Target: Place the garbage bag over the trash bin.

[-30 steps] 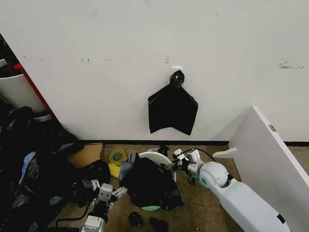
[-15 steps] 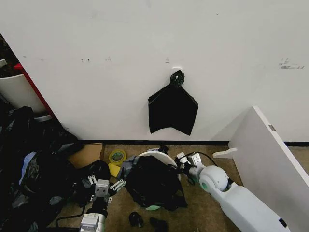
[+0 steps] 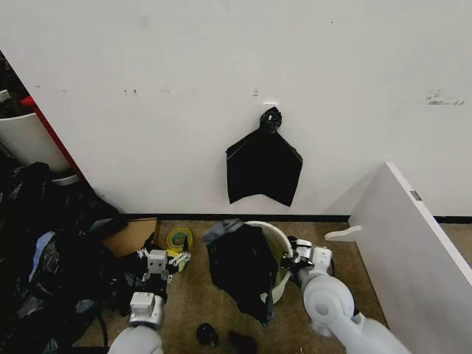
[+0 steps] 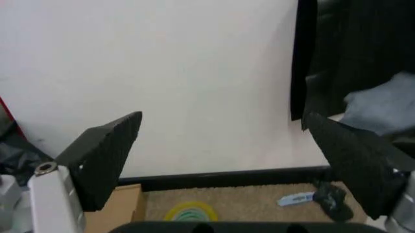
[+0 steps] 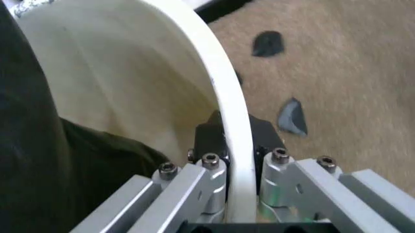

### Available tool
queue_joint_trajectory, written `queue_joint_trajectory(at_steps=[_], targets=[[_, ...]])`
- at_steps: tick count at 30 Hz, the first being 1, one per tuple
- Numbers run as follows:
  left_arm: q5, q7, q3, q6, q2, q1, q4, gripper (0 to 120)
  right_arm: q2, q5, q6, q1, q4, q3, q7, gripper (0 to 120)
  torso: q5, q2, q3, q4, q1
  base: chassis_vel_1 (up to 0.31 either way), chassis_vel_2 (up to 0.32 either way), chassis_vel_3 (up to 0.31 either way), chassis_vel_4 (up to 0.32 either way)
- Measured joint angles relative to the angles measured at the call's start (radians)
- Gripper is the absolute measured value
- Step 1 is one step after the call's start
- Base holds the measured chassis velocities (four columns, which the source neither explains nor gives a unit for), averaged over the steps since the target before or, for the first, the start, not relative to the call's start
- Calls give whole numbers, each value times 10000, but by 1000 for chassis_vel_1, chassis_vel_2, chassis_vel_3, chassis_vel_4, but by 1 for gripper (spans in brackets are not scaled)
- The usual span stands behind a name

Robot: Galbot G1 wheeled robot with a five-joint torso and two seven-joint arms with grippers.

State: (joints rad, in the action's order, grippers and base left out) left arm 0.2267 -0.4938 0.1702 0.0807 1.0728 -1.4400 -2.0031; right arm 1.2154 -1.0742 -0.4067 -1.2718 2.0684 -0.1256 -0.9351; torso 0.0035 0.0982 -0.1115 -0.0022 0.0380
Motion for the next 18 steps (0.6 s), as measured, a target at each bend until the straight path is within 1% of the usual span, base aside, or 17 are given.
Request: queue_joint_trajectory(at_steps=[1,4,7,8,10,12,14,16,17,18], targets=[[0,0,0,0,0,0,0,100,0,0,0,0,0,0,0,2,0,0,0,0,0,0,0,0,0],[112,21,-11,-204,190,206,41,100,588,557,116,-400,44,-148,-106,2,-1,0,0,-1,0,0,0,0,0],[270,35,39,-271,269,289,150,100,1041,1604,447,-917,-17,16,-82,2,0,0,0,-1,0,0,0,0,0],[270,35,39,-271,269,289,150,100,1041,1604,447,-917,-17,16,-82,2,0,0,0,-1,0,0,0,0,0],[334,32,89,-280,278,298,192,100,1185,2068,571,-1114,-83,76,-99,2,-1,0,0,0,0,0,0,0,0],[390,32,109,-332,306,308,232,100,1307,2890,743,-1355,-220,132,-7,2,0,0,1,0,0,0,0,0,0],[396,31,61,-382,378,317,264,100,1319,3363,870,-1556,-296,152,267,2,-1,0,0,-1,-1,0,0,0,0],[392,41,6,-443,442,323,275,100,1319,3522,902,-1684,-251,122,525,7,-1,0,0,-1,-1,0,0,0,0],[392,41,6,-443,442,323,275,100,1319,3522,902,-1684,-251,122,525,7,-1,0,0,-1,-1,0,0,0,0],[405,47,-1,-493,457,335,284,100,1338,3636,928,-1728,-173,105,616,12,0,0,0,-1,-1,0,0,0,0]])
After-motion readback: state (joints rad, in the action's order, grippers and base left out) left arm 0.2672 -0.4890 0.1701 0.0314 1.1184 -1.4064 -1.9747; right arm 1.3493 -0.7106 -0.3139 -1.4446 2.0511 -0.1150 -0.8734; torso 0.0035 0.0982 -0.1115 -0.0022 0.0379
